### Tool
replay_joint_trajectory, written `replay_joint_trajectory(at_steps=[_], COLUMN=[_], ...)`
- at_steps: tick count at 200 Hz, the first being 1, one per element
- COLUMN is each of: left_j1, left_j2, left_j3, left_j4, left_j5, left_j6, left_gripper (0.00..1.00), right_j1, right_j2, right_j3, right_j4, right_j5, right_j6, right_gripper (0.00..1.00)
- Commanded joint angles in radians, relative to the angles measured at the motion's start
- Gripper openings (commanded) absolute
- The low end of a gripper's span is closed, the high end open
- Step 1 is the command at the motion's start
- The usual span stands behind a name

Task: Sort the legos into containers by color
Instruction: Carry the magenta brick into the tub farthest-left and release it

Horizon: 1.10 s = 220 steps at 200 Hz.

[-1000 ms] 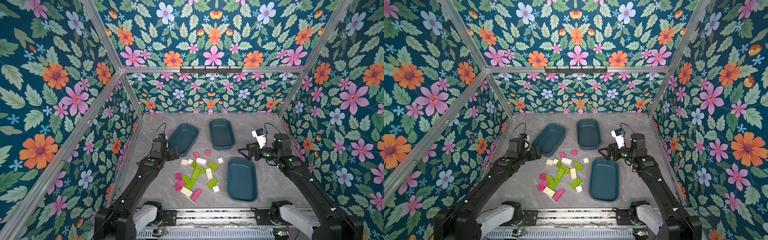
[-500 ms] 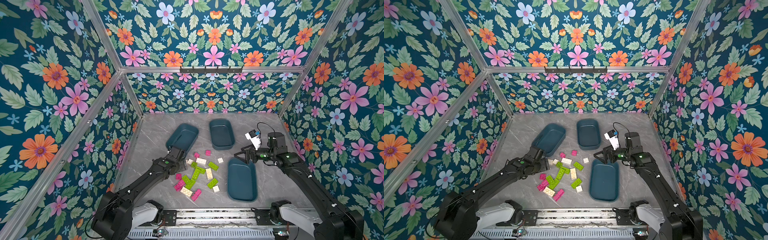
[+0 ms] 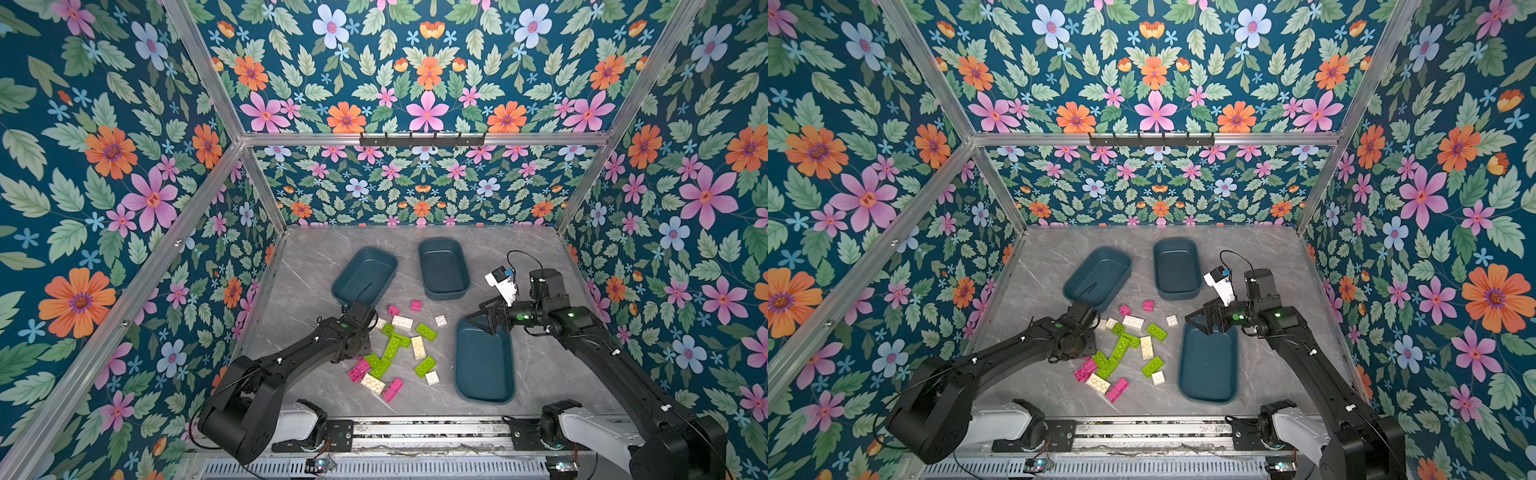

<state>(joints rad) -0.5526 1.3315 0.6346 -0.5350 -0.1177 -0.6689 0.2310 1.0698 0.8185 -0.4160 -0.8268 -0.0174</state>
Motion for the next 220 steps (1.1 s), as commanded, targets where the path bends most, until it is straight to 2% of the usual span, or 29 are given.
replay_joint_trajectory(at_steps=[1, 21, 66, 100, 134, 186, 220], left_j1=[0.0, 0.001, 0.002, 0.005, 0.036, 0.179, 0.224], left_j2=[0.016, 0.022, 0.02, 0.002, 0.028, 0.265, 0.458], left_j3=[0.002, 0.005, 0.012, 0.1, 0.282, 0.606, 0.76], left_j4=[0.005, -0.009, -0.01, -0.1, -0.18, -0.145, -0.105], left_j5=[-0.021, -0.033, -0.013, -0.041, -0.07, -0.036, -0.025], left_j6=[0.022, 0.023, 0.019, 0.055, 0.144, 0.388, 0.497], left_gripper=[0.49, 0.48, 0.29, 0.3, 0.3, 0.3, 0.31], right_j1=[0.001, 0.001, 0.001, 0.001, 0.001, 0.001, 0.001], right_j2=[-0.005, -0.004, 0.004, 0.006, 0.017, 0.036, 0.044], right_j3=[0.0, 0.003, 0.015, 0.029, 0.038, 0.031, 0.025], right_j4=[-0.009, -0.018, -0.033, -0.038, 0.015, 0.14, 0.161], right_j5=[0.009, 0.013, 0.018, 0.027, 0.001, -0.038, -0.02], right_j6=[-0.017, -0.024, -0.04, -0.047, -0.007, 0.081, 0.087], right_gripper=[0.99, 0.99, 0.99, 0.99, 0.99, 0.99, 0.99])
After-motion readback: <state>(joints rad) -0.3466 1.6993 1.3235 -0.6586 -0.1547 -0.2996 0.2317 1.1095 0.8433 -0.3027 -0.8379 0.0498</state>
